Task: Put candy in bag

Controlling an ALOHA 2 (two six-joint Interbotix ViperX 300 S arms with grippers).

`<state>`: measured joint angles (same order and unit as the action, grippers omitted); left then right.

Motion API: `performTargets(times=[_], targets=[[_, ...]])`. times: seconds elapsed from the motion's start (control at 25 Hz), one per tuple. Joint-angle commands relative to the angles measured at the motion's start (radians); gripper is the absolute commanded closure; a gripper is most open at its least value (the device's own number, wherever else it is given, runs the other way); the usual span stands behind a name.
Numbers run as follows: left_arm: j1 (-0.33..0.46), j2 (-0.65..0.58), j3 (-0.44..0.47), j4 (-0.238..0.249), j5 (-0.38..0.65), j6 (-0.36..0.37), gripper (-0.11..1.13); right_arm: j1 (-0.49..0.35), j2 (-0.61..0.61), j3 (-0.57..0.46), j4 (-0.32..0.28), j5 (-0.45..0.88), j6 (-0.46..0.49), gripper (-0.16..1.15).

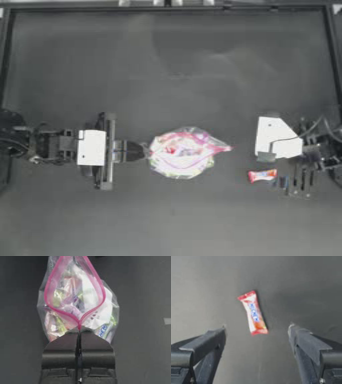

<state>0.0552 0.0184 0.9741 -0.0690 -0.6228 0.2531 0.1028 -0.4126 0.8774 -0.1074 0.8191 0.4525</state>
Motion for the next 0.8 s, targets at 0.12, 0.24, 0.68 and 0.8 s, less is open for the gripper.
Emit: performTargets(times=[0.12,0.24,0.68,0.8], targets=[[0.002,-0.028,-0.020,0.000,-0.008,-0.003,0.98,0.002,0.029,0.012,0.000,-0.046,0.014,-0.02],[0.002,-0.028,-0.020,-0.002,-0.008,-0.003,0.98,0.002,0.055,0.017,-0.006,-0.054,0.028,-0.02],[0.002,-0.028,-0.020,-0.002,-0.008,-0.002,0.98,0.002,0.149,0.031,-0.012,-0.126,0.060,-0.02],[0.002,-0.028,-0.020,0.000,-0.008,-0.002,0.98,0.002,0.167,0.040,-0.020,-0.152,0.080,-0.02]])
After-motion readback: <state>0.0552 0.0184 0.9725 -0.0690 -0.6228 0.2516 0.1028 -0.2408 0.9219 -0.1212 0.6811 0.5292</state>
